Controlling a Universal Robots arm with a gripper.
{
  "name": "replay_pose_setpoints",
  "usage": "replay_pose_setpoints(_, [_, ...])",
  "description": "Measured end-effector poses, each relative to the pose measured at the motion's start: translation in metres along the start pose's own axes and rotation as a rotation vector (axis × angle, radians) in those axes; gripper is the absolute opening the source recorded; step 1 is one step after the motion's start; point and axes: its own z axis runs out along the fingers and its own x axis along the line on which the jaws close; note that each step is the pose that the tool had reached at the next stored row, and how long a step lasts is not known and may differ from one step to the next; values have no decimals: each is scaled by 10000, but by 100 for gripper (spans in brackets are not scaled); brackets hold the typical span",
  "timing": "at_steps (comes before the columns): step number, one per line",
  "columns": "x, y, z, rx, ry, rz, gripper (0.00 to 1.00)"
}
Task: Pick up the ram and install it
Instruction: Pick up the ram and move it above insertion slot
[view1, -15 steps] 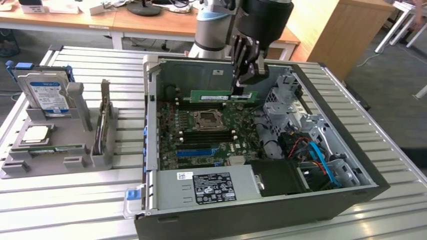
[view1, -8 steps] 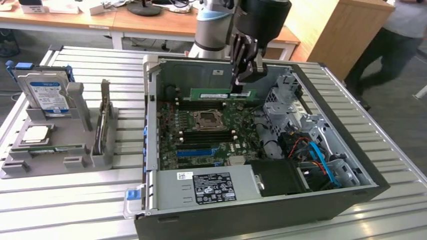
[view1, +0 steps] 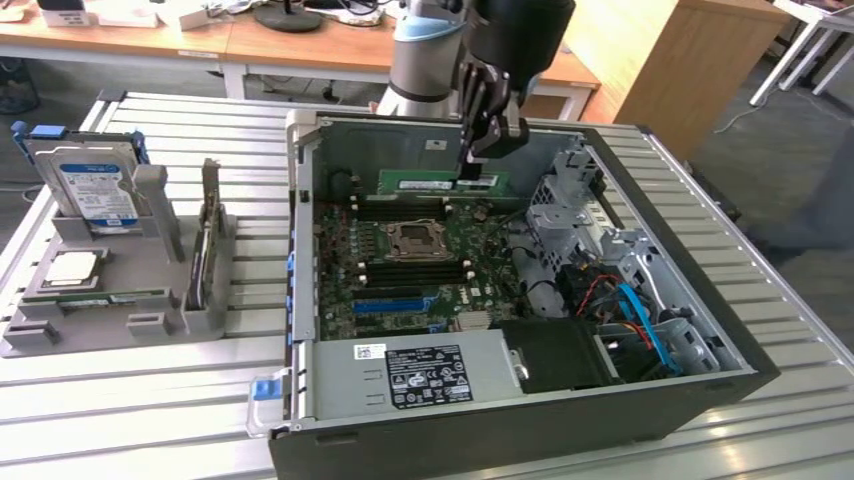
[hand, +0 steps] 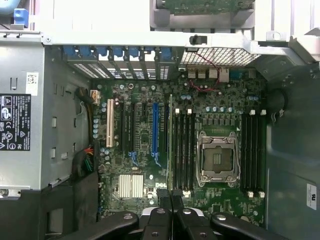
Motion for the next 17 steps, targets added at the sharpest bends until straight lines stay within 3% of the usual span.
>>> replay_pose_setpoints(10, [-122, -1, 14, 0, -1, 9, 12])
replay_pose_setpoints(17, [-126, -2, 27, 1, -2, 10, 12])
